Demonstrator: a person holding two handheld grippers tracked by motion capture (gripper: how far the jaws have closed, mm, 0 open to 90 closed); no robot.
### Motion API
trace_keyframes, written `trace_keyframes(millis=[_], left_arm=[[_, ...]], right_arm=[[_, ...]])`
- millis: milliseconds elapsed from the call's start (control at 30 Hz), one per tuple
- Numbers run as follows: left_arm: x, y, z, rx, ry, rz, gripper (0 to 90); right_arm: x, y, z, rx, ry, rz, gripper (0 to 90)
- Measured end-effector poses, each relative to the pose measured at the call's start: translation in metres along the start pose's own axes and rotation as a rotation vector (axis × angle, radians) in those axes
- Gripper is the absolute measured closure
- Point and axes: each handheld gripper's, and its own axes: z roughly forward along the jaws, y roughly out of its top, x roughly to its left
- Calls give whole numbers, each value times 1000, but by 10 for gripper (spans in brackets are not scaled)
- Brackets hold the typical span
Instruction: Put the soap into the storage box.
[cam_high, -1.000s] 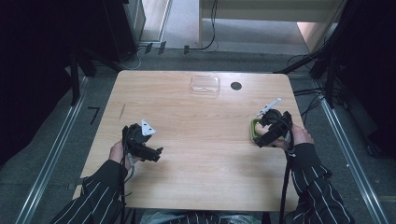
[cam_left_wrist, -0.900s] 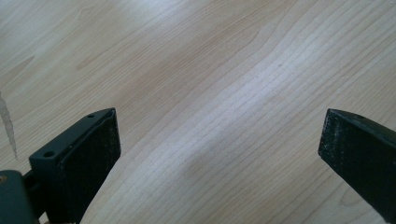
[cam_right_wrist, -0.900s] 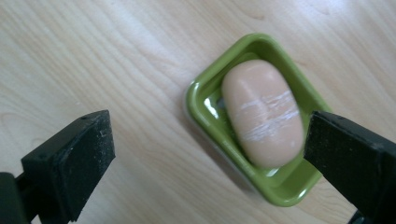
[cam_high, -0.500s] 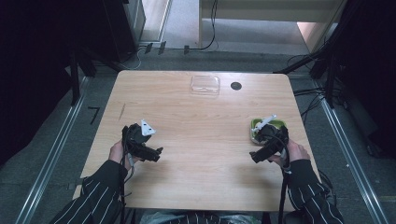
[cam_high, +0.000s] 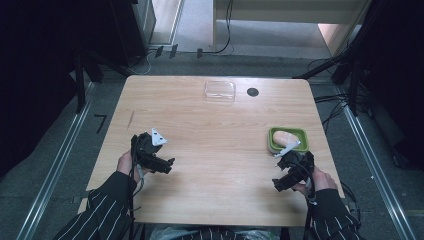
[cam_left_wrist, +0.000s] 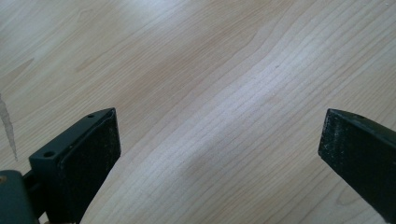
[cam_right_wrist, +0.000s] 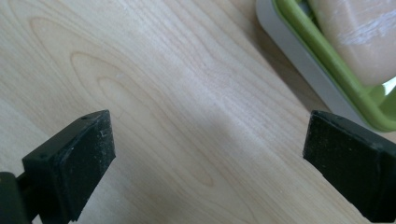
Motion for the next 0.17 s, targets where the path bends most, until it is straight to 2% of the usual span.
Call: trace_keyframes(millis=[100, 167], left_arm=[[0, 1, 0, 6, 1, 3, 0], [-1, 1, 1, 6, 0, 3, 0]], right_arm=[[-1, -1, 3, 15, 10, 8, 25], [-1, 0, 4, 26, 18, -11, 25]])
